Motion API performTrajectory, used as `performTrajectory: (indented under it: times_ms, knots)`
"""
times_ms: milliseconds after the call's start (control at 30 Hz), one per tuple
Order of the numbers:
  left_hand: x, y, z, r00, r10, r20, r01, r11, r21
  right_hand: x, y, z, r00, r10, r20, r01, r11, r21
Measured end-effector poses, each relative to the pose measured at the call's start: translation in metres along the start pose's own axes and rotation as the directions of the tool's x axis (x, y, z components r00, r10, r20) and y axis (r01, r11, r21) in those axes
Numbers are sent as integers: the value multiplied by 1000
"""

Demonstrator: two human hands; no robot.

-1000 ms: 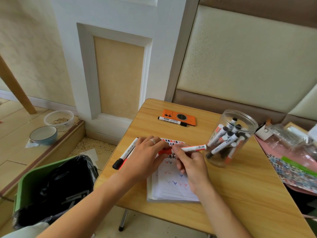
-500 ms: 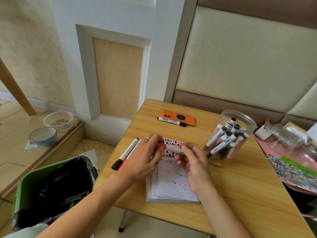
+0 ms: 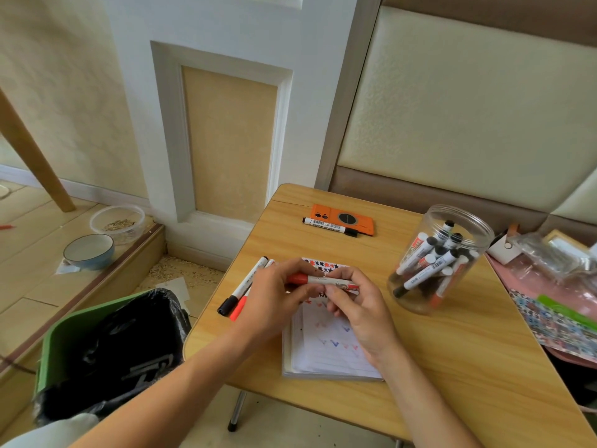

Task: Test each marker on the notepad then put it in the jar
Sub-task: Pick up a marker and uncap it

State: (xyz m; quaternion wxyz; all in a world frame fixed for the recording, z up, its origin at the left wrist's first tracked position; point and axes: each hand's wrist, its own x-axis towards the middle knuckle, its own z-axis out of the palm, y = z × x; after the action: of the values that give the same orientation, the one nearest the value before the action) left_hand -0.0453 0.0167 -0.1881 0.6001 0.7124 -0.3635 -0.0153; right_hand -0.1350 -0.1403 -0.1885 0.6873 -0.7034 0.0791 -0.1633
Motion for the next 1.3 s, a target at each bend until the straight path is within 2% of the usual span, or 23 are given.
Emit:
performTrajectory:
  times_ms: [467,667,733,800,867,933,1033,1133,1200,1300]
  knots:
    - [-6,-2,1,1000,-2,-30,2,1000,-16,-2,-3,1,1000,-18,-14,17,996,-86]
    - [-7,1,5,998,-59,-37,57,997,-51,-1,-5,-1,998,-39,-49,32,991,-132]
    - [-6,-2,7,998,-54,-25,53,998,-13,3,-12,-4,993,-78,-89,67,991,-119]
    - [-4,-6,8,998,-33,54,25,989,145,6,-27,-10,976,-147,-159,134,987,-87]
    - [-3,-12,7,984,-26,176,-52,904,425,7,-48,-20,934,-250,-257,233,968,-93]
    - [-3,-17,4,964,-20,266,-162,748,643,6,-72,-34,848,-390,-358,340,920,-196]
    - [-1,-25,-6,934,20,357,-292,619,729,3,-105,-57,663,-609,-434,438,787,-435]
    - [0,-31,-14,930,-11,369,-293,584,757,3,-137,-80,499,-774,-390,406,606,-684]
    - [0,-32,-17,928,-29,372,-294,557,777,9,-154,-96,466,-830,-306,332,484,-810]
    - [-2,-33,-17,927,-29,374,-299,544,784,23,-165,-115,522,-830,-197,219,353,-909]
